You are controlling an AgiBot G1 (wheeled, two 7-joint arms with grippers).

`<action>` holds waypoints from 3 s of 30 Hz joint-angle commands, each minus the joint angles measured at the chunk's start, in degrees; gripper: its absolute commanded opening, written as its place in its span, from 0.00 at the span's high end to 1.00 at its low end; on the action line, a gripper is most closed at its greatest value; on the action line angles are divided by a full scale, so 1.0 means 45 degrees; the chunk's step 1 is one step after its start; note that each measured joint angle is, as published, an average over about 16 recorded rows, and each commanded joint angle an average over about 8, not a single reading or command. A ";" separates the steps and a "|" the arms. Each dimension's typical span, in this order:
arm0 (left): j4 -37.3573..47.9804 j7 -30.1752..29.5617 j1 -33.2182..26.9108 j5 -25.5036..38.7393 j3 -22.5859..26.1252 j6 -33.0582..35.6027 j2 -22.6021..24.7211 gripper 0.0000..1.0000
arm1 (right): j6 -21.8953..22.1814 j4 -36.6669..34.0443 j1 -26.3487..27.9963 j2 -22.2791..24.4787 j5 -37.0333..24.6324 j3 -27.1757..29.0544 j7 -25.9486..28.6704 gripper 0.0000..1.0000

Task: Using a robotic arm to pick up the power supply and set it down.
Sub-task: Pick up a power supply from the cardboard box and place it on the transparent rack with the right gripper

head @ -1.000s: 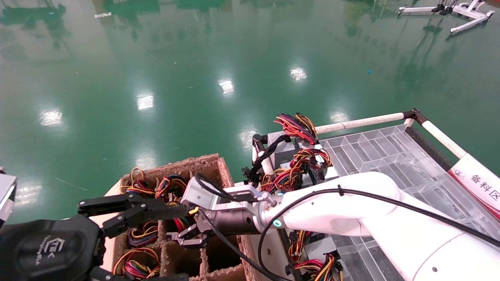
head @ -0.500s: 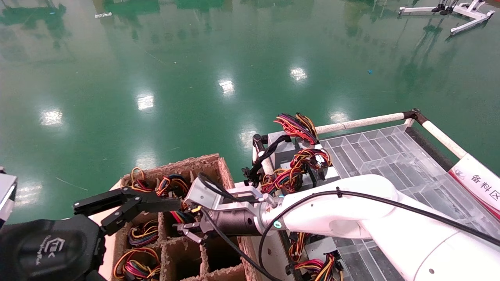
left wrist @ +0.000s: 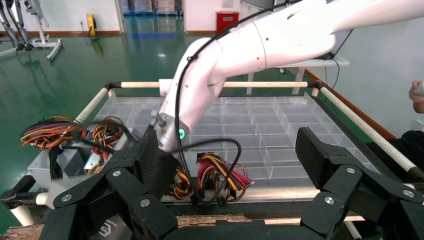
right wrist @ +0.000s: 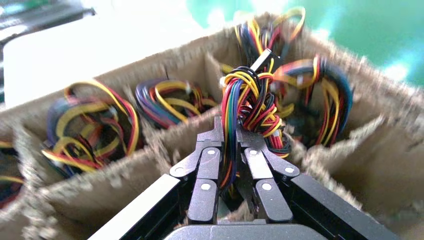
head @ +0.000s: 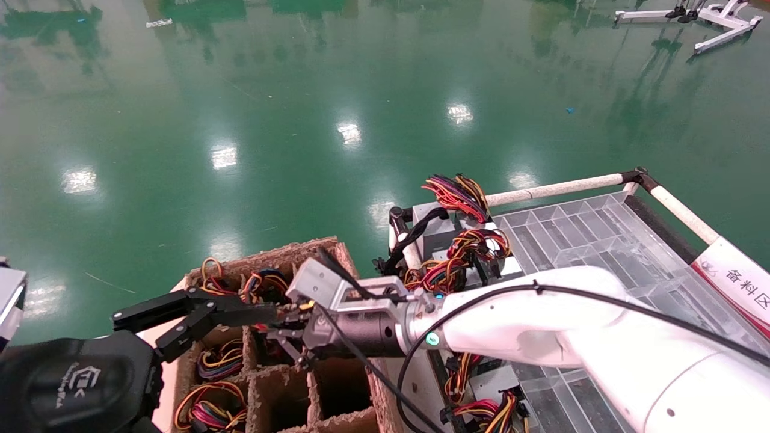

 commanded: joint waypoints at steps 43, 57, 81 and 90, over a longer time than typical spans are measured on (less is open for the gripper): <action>0.0000 0.0006 -0.0003 -0.0008 0.0012 -0.0005 -0.0005 0.00 | -0.5805 -0.0829 0.2310 0.6739 0.4390 0.3429 -0.2305 1.00; 0.0000 0.0008 -0.0004 -0.0011 0.0016 -0.0007 -0.0006 0.00 | -0.6522 -0.0805 0.1698 1.0133 0.4334 0.3470 -0.1938 1.00; 0.0000 0.0011 -0.0006 -0.0016 0.0023 -0.0009 -0.0009 0.00 | -0.6500 -0.2565 0.0591 0.8888 0.3829 0.2870 -0.2066 1.00; 0.0000 0.0013 -0.0006 -0.0017 0.0025 -0.0010 -0.0010 0.00 | -0.6796 -0.3465 0.0646 0.8142 0.3658 0.2714 -0.2114 1.00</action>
